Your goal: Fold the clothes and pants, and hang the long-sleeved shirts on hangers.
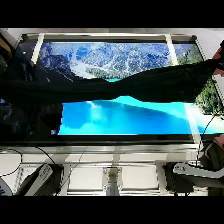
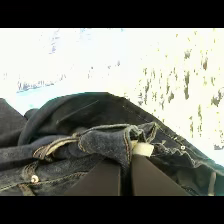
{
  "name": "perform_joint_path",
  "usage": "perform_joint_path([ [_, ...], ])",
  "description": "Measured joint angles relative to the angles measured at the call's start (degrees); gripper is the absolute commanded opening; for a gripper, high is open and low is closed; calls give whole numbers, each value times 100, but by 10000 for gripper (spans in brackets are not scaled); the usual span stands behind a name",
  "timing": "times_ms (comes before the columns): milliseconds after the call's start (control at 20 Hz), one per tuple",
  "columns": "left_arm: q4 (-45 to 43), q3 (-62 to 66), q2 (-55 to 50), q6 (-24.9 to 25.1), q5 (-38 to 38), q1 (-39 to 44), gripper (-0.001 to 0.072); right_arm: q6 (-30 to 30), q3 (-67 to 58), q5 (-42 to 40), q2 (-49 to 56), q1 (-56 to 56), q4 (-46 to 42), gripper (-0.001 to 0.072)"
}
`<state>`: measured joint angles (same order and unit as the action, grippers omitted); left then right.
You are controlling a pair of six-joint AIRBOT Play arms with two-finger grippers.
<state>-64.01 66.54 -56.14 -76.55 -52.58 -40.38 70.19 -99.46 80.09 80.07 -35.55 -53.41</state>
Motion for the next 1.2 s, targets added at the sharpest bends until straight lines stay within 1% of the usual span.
perform_joint_path([
  [100, -50, 144, -299, -284, -181, -37, 23, 251, -111, 26, 208, 22, -142, 23],
  [250, -83, 739, -960, -520, -800, -59, 24, 590, -640, 286, 686, 55, -507, 24],
  [400, -61, 1226, -1349, -485, -1165, -59, 23, 706, -1110, 675, 1003, 2, -822, 24],
  [550, -391, 1375, -1510, -289, -1567, -59, 24, 748, -994, 1049, 1040, -254, -1126, 25],
  [700, -765, 1250, -1517, 109, -1891, -90, 24, 673, -245, 1152, 723, -586, -1266, 25],
  [850, -898, 855, -1410, 409, -1939, -103, 24, 435, 901, 933, 212, -769, -1296, 25],
  [1050, -774, -186, -1005, 623, -1657, -107, 24, 109, 2618, 514, -516, -925, -1537, 25],
  [1200, -841, -1036, -601, 922, -1425, -107, 25, -136, 3700, 210, -1012, -1316, -1788, 26],
])
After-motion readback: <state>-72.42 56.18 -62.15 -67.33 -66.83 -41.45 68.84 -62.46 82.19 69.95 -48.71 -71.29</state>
